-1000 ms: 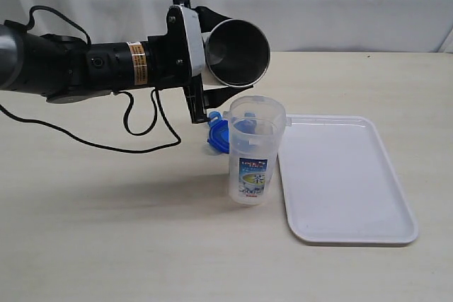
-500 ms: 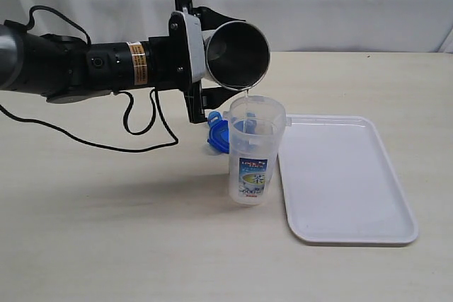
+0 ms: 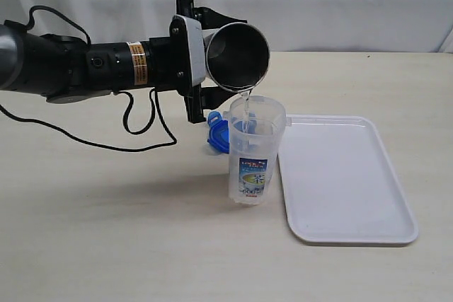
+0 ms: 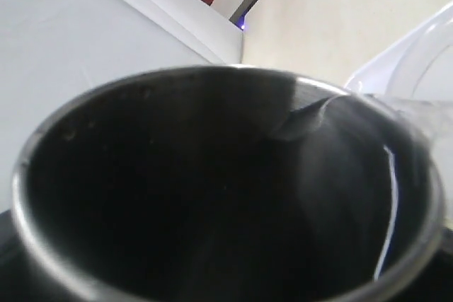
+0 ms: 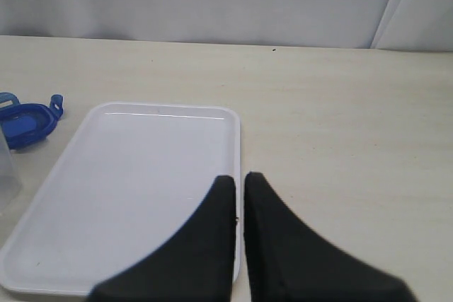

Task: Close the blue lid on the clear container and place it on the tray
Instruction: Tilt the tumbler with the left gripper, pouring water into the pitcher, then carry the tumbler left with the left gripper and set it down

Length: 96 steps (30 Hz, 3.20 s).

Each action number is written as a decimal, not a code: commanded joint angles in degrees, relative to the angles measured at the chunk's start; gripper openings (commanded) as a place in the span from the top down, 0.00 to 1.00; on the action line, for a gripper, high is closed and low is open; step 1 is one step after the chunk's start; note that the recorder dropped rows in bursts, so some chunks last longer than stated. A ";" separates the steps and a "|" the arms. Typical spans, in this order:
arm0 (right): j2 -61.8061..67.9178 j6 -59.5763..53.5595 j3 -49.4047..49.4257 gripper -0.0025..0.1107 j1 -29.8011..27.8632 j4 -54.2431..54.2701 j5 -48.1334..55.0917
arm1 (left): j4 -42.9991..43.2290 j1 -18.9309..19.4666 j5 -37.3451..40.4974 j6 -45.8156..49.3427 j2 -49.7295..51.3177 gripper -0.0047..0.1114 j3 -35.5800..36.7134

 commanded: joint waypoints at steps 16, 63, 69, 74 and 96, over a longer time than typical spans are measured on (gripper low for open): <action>-0.30 0.03 0.17 0.94 -0.16 -0.07 -0.31 | -1.77 -0.08 -3.12 6.00 -0.95 0.96 -0.82; -0.30 0.03 0.17 0.94 -0.16 -0.07 -0.31 | -2.50 -0.08 -2.84 -12.10 -0.99 0.96 -0.82; -0.30 0.03 0.17 0.94 -0.16 -0.07 -0.31 | -12.91 -0.08 4.19 -24.04 -0.99 0.96 -0.82; -0.30 0.03 0.17 0.94 -0.16 -0.07 -0.31 | -31.00 0.61 10.40 -24.87 -0.99 0.96 -0.82; -0.30 0.03 0.17 0.94 -0.16 -0.07 -0.31 | -33.77 14.86 11.46 -40.83 18.53 0.96 -22.81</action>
